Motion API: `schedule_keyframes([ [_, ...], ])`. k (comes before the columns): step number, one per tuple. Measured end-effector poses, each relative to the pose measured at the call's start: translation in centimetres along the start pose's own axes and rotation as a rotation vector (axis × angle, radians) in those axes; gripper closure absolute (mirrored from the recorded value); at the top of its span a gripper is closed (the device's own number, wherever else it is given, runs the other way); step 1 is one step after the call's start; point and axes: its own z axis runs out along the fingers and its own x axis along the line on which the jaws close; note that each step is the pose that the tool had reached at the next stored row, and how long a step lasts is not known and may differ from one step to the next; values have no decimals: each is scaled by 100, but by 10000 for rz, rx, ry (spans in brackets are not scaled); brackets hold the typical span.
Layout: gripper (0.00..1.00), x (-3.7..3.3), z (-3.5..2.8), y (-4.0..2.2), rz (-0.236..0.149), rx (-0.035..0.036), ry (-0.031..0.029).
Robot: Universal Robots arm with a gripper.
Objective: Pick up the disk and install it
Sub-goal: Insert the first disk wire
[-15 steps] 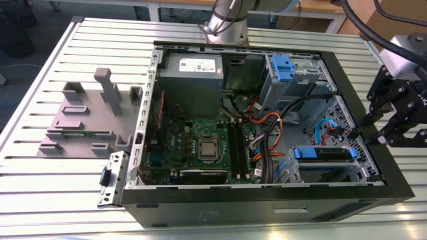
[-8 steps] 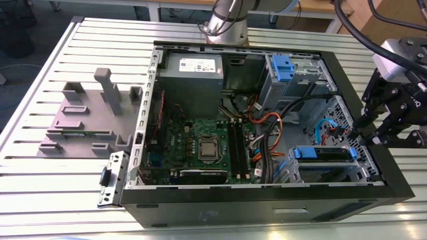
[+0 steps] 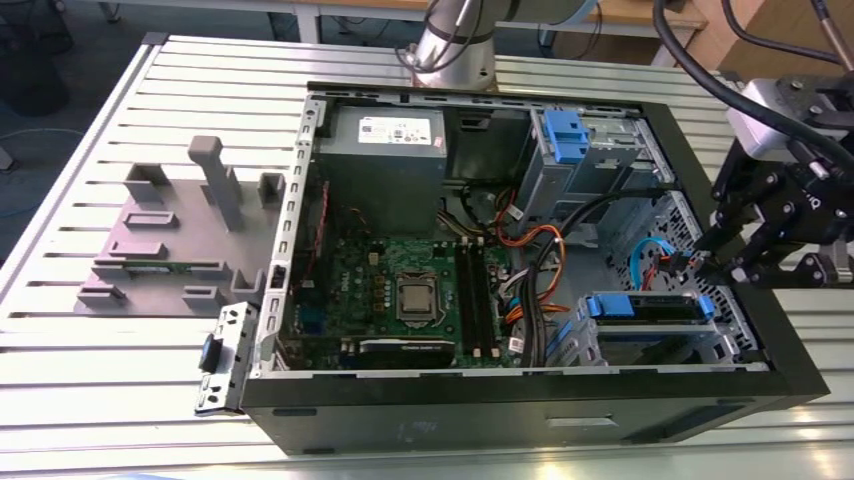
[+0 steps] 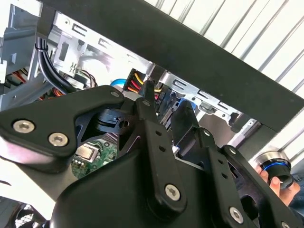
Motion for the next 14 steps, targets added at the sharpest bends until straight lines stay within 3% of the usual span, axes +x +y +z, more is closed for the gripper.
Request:
schedule_keyframes([
  [3, 58, -4, 27, 1, -16, 2, 58],
  [9, 58, -4, 80, 9, -30, 1, 64],
  [14, 58, -4, 84, 10, -32, 1, 62],
])
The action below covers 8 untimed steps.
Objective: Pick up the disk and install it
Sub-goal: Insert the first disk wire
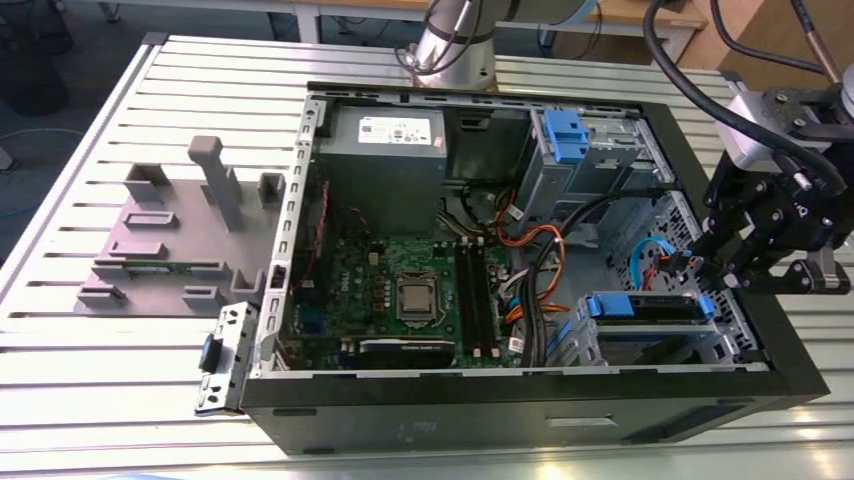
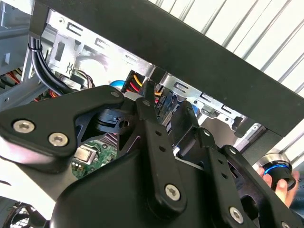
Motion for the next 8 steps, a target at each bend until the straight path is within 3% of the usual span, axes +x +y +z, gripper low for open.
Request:
schedule_keyframes([
  [5, 60, 0, 0, 0, 0, 0, -1],
  [8, 72, 0, 0, 0, -1, 0, 0],
])
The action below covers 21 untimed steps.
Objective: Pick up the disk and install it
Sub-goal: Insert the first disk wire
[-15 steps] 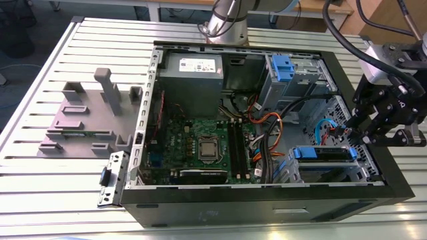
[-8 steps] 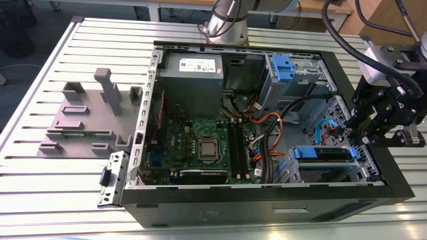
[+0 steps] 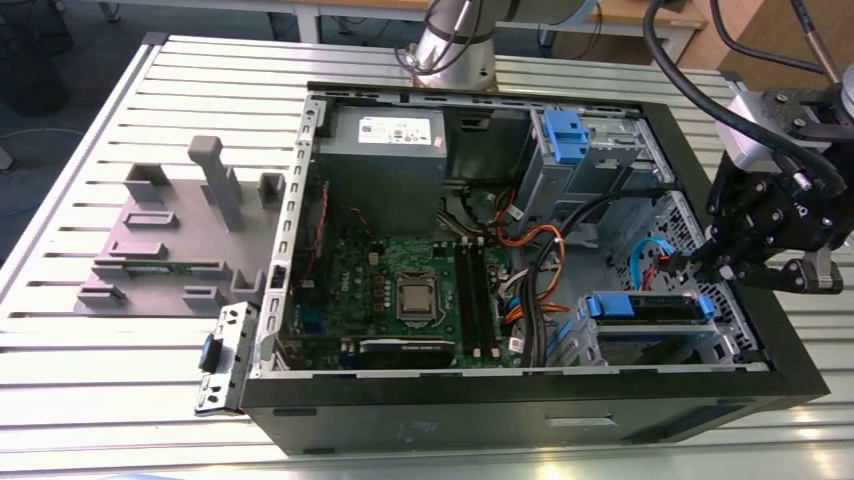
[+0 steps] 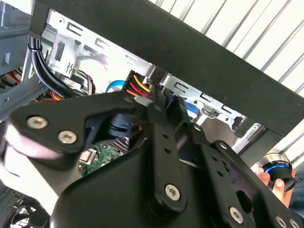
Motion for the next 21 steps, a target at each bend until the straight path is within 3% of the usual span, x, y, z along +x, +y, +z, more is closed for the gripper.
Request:
schedule_keyframes([
  [1, 72, 0, 0, 0, 0, 0, 0],
  [3, 81, 0, 0, 0, 0, 0, 0],
  [12, 81, 0, 0, 2, -2, 1, -1],
  [17, 81, 17, -1, 113, 4, 15, 1],
  [21, 81, 48, -2, 130, 3, 16, 23],
])
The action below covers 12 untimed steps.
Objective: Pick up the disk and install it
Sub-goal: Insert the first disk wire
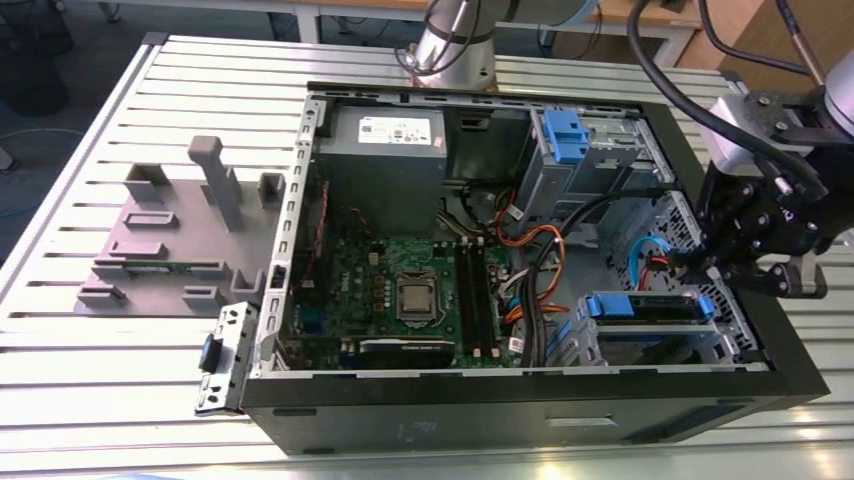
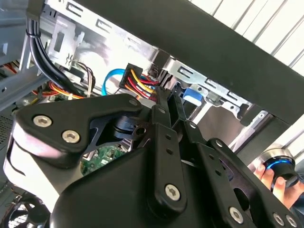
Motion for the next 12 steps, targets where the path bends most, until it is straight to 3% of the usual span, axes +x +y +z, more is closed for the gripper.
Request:
schedule_keyframes([
  [12, 81, 69, 43, 41, -1, 1, 27],
])
